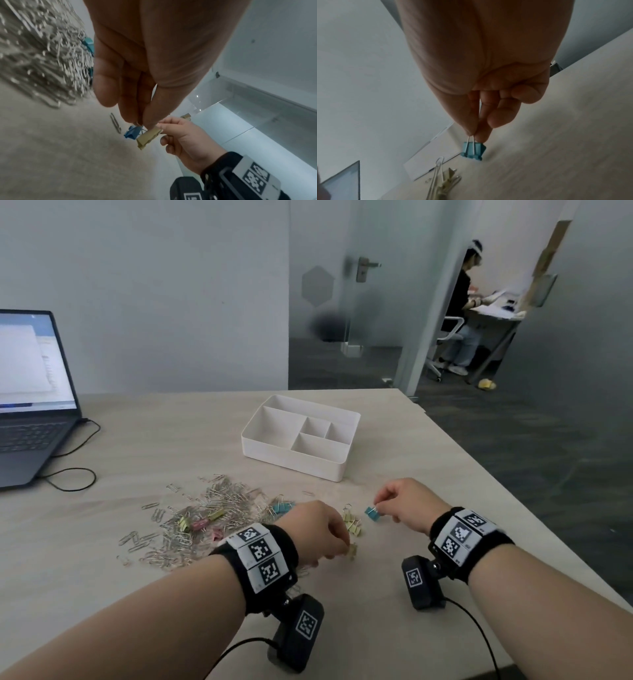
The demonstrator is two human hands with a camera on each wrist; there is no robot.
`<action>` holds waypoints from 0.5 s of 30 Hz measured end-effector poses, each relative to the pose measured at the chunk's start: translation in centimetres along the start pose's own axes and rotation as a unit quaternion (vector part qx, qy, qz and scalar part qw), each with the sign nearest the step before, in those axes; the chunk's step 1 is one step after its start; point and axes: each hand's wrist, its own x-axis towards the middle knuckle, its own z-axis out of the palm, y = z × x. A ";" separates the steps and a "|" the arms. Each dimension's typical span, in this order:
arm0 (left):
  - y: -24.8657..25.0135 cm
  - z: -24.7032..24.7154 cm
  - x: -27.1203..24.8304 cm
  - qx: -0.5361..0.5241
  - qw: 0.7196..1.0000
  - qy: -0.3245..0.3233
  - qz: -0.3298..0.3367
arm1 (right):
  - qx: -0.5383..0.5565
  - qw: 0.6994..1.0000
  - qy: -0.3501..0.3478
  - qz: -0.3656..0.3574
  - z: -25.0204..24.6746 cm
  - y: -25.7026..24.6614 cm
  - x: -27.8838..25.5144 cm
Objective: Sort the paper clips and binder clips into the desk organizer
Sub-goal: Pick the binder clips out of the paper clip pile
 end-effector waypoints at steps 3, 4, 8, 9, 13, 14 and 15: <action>0.8 1.1 0.5 0.014 1.000 -0.012 0.004 | -0.027 1.000 -0.013 0.001 0.3 0.3 0.1; 1.1 1.4 0.7 0.019 1.000 -0.011 0.005 | -0.036 0.999 -0.017 0.000 0.3 0.4 0.2; 1.3 1.9 0.8 -0.010 1.000 -0.004 0.014 | -0.056 0.998 0.018 -0.034 0.2 0.0 -0.3; 1.1 1.7 0.8 -0.026 1.000 0.006 0.015 | -0.058 0.997 0.032 -0.050 0.1 -0.3 -0.6; -0.9 -0.7 0.5 -0.017 0.996 0.086 0.025 | -0.036 0.993 -0.007 -0.109 0.0 -2.4 -2.3; -1.5 -1.6 0.4 0.007 0.993 0.112 0.025 | -0.038 0.991 -0.043 -0.120 0.0 -3.0 -2.8; -2.2 -2.5 0.3 0.025 0.990 0.136 0.022 | -0.058 0.986 -0.085 -0.130 0.2 -3.5 -3.1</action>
